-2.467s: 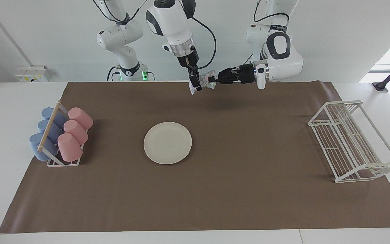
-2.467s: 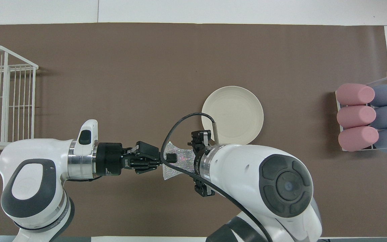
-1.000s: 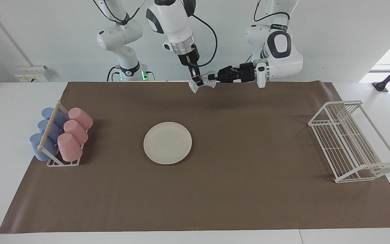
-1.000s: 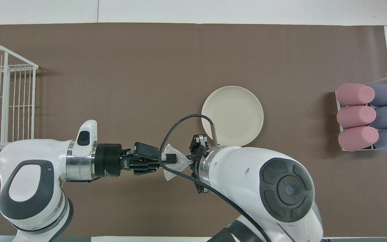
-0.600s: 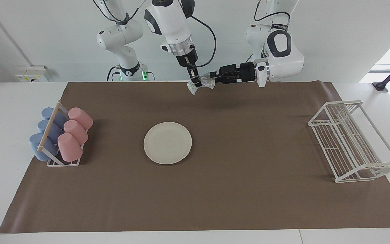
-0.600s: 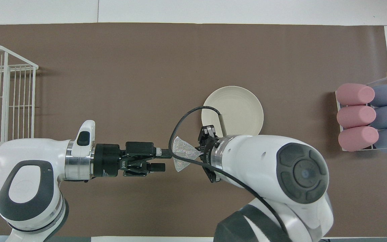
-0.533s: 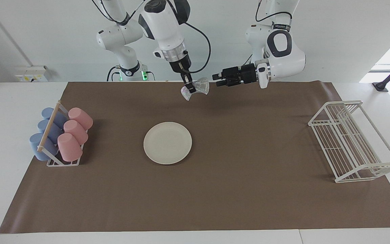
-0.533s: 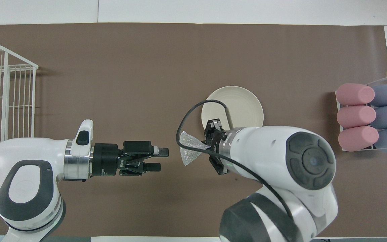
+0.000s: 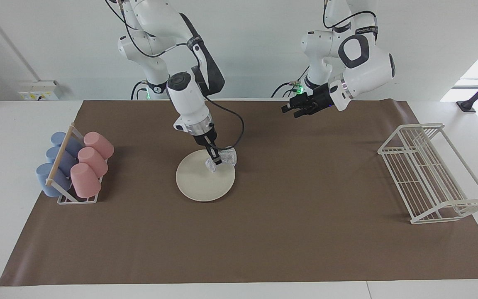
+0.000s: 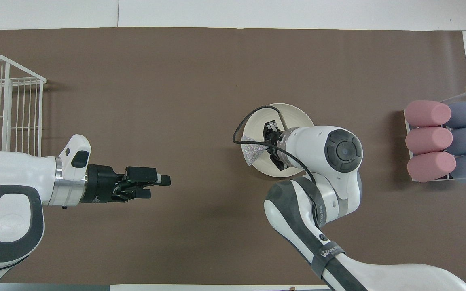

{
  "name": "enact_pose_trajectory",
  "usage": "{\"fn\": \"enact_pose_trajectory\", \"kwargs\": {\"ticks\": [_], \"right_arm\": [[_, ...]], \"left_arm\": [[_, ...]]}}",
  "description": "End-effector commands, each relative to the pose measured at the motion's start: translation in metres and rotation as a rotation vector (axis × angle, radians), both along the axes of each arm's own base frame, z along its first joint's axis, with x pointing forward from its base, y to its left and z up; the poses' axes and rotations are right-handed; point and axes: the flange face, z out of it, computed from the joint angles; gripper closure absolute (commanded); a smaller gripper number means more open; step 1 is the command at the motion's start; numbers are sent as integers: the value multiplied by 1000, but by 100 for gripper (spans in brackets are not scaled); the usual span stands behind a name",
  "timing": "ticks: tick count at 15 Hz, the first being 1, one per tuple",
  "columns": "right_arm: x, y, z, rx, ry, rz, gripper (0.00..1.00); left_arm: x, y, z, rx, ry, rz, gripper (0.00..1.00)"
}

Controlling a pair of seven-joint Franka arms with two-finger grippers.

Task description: Wipe plate with sponge

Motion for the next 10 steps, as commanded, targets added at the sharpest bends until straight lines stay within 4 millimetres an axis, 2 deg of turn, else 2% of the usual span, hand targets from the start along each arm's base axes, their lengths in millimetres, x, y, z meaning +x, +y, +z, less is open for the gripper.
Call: {"fn": "enact_pose_trajectory", "kwargs": {"ticks": [1, 3, 5, 8, 10], "right_arm": [[2, 2, -26, -10, -8, 29, 100], [5, -9, -42, -30, 0, 74, 100], [12, -30, -53, -47, 4, 100, 100], [25, -77, -58, -77, -20, 187, 100], [31, -95, -59, -87, -30, 222, 100]], "left_arm": [[-1, 0, 5, 64, -19, -7, 0], [-1, 2, 5, 65, -19, -5, 0], [1, 3, 7, 70, -25, -5, 0], [2, 4, 8, 89, -30, -8, 0], [2, 4, 8, 90, -29, -7, 0]]}}
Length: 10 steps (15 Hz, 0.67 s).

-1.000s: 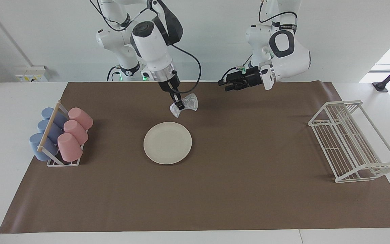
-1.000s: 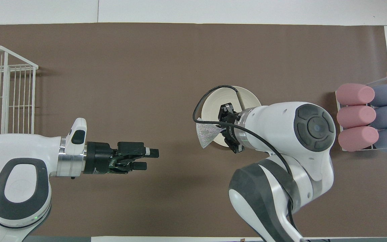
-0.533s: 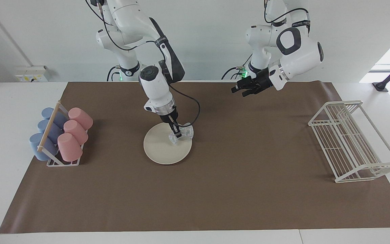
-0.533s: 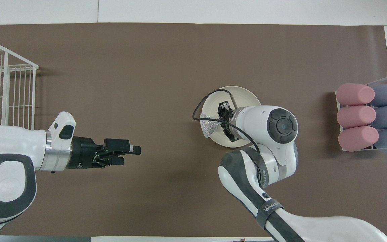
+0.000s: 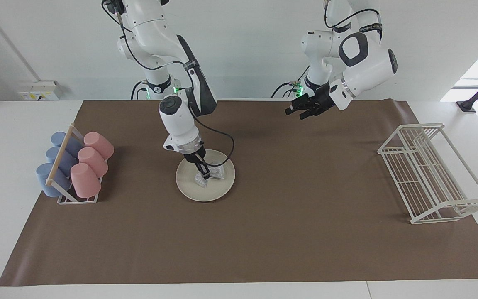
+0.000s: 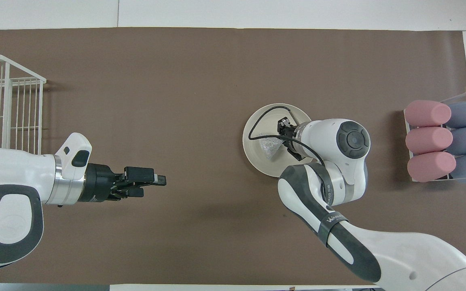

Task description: Wipe plate with sponge

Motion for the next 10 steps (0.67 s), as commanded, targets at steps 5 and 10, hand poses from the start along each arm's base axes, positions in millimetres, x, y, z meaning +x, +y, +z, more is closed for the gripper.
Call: {"fn": "enact_pose_trajectory", "kwargs": {"ticks": [5, 10], "right_arm": [[-21, 18, -22, -2, 44, 22, 100], [-32, 48, -20, 19, 48, -48, 100]], "left_arm": [[0, 2, 6, 25, -9, 12, 0], [0, 3, 5, 26, -9, 14, 0]]}}
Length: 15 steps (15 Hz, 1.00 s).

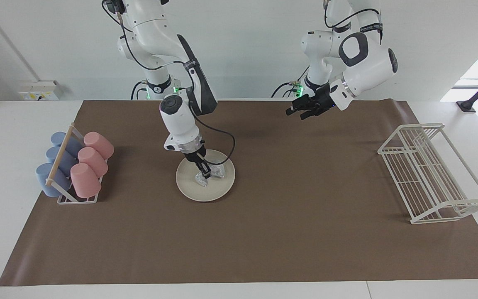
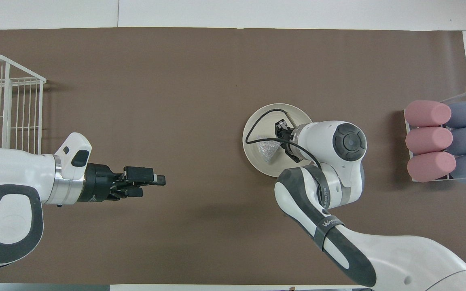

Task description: Wipe plate with sponge

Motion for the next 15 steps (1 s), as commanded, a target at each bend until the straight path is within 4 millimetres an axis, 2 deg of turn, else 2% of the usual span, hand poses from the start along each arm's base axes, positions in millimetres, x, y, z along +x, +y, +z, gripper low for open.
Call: {"fn": "enact_pose_trajectory", "kwargs": {"ticks": [1, 3, 4, 5, 6, 9, 13, 15], "right_arm": [[-8, -6, -21, -2, 28, -22, 100], [1, -28, -22, -21, 6, 57, 100], [10, -51, -23, -32, -4, 90, 100], [15, -65, -23, -39, -11, 106, 100], [17, -72, -24, -43, -14, 116, 100], [12, -64, -25, -40, -7, 112, 100], [-10, -17, -26, -18, 30, 27, 100], [-13, -9, -26, -13, 36, 1, 100]], "left_arm": [[0, 2, 6, 20, -10, 13, 0], [0, 2, 6, 20, -10, 13, 0], [0, 2, 6, 20, -10, 13, 0], [0, 2, 5, 20, -8, 15, 0], [0, 2, 6, 20, -10, 15, 0], [0, 2, 6, 19, -11, 16, 0], [2, 2, 3, 21, -3, 21, 0], [3, 1, 5, 22, -2, 25, 0]]}}
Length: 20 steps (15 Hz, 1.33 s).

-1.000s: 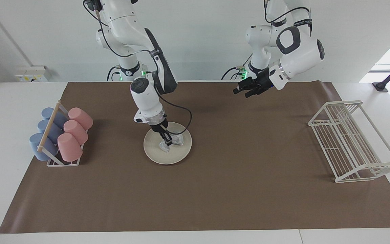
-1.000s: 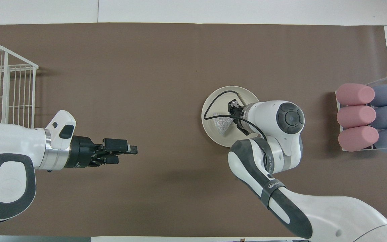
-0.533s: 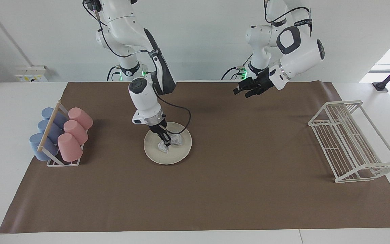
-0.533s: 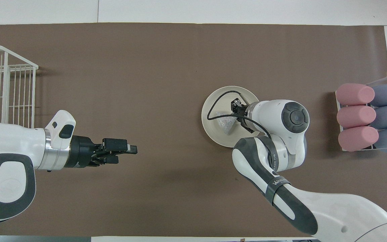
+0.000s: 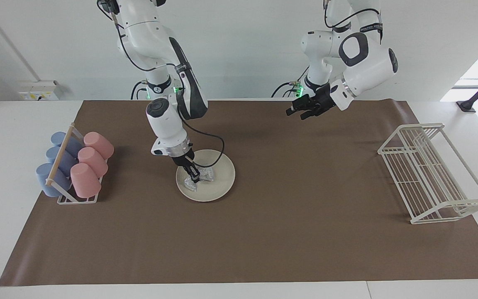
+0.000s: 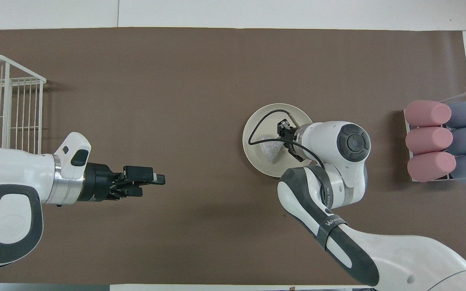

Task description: Wipe plate with sponge

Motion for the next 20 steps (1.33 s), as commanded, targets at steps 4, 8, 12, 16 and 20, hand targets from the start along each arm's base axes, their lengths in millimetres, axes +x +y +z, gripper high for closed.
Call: {"fn": "enact_pose_trajectory", "kwargs": {"ticks": [4, 8, 12, 16, 20], "right_arm": [[-13, 8, -21, 1, 41, -32, 100], [16, 34, 54, 66, 72, -144, 100], [1, 103, 126, 134, 107, -240, 100], [-28, 169, 169, 164, 128, -362, 100], [-40, 185, 218, 72, 128, -344, 100]], "left_arm": [[4, 1, 6, 20, -7, 17, 0], [4, 0, 7, 18, -8, 17, 0], [10, 13, 8, 19, -13, 57, 0], [17, 12, 9, -138, 11, 153, 0], [35, 8, -17, -275, -44, 152, 0]]}}
